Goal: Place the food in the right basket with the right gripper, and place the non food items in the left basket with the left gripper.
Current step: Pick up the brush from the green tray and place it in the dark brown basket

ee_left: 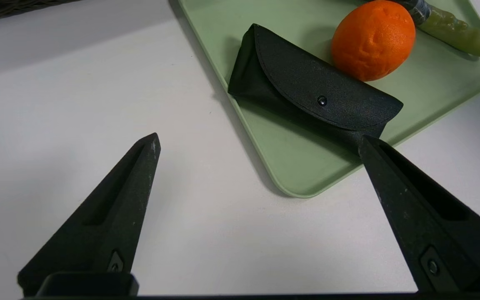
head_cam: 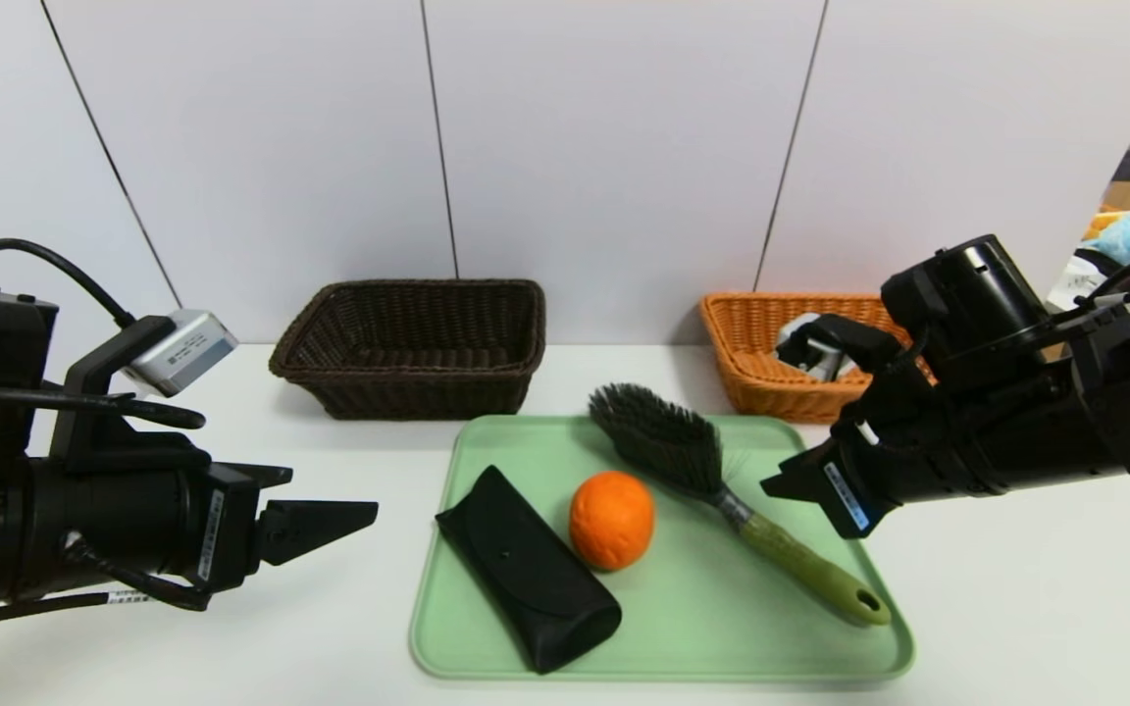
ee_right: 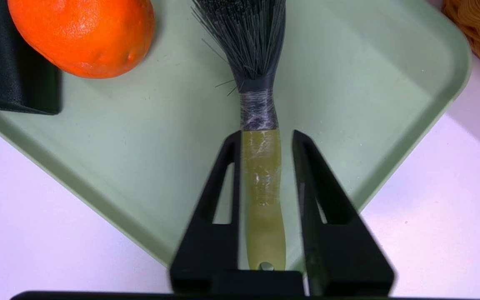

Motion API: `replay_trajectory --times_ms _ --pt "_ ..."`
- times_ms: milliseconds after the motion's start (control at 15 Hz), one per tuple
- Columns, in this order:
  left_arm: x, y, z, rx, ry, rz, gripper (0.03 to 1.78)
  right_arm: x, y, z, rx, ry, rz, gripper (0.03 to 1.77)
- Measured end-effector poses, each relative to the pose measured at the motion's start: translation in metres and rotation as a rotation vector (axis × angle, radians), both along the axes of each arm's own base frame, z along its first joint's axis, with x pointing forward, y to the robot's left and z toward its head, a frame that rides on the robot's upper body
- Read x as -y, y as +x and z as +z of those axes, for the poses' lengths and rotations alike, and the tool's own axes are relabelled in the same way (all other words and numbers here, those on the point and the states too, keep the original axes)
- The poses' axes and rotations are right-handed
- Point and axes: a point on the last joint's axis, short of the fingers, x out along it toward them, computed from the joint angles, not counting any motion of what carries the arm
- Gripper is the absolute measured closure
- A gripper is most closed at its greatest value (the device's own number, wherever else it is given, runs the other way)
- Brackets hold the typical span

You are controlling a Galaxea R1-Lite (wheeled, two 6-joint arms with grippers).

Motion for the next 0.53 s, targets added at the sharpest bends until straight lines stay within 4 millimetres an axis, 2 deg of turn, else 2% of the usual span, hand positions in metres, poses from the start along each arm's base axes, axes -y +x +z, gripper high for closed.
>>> replay_trajectory --times_ms 200,533 --pt "0.0 0.0 0.0 -0.002 0.0 0.0 0.12 0.0 0.0 -0.004 -0.014 -0.006 -0.001 0.9" --pt "0.0 0.0 0.0 -0.001 0.001 -0.002 0.12 -0.006 0.01 -0.021 -0.067 -0.036 0.008 0.52"
